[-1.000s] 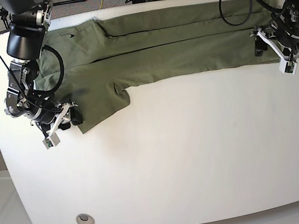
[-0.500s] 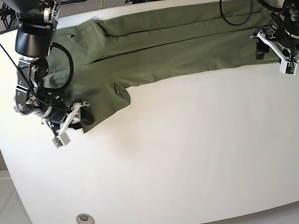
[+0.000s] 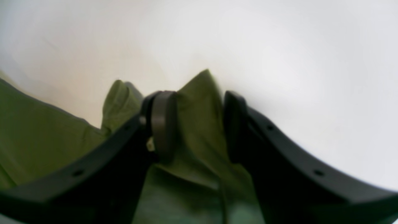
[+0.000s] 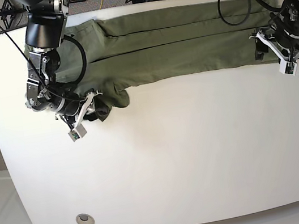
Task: Fold the T-shirt properly
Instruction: 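Move the right gripper to the sleeve end of the folded strip, then grasp the strip end with the right gripper and fold it inward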
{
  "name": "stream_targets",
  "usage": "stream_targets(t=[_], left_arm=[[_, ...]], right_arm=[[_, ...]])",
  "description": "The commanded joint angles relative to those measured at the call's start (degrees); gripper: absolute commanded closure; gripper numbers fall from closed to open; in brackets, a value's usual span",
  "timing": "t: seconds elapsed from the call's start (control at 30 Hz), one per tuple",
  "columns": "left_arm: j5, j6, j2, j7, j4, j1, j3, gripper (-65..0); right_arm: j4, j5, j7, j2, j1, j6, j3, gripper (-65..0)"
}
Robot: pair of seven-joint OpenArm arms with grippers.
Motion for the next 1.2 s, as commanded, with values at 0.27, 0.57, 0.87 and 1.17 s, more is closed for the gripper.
stream_targets(t=[0.27, 0.57, 0.87, 1.17], left_arm=[[-0.7, 0.3, -1.3, -0.6, 0.9, -0.5, -0.4, -41.7], [-0.4, 0.4, -1.5, -1.0, 0.9, -0.2, -0.4, -41.1], [-0.6, 0.2, -1.4, -0.9, 0.9, -0.2, -0.5, -41.0], [-0.6, 0.2, -1.4, -0.9, 1.0, -0.3, -0.4, -40.9]], right_arm=[[-1.6, -3.0, -3.5, 0.6, -1.7, -1.0, -3.0, -7.2], [0.9, -3.5, -6.3, 0.7, -2.7, -1.0, -4.6, -3.6], [10.1, -0.9, -14.2, 0.1, -4.9, -1.0, -4.5, 0.0], [22.8, 5.3, -25.8, -0.1, -8.8, -1.0, -4.7, 0.0]])
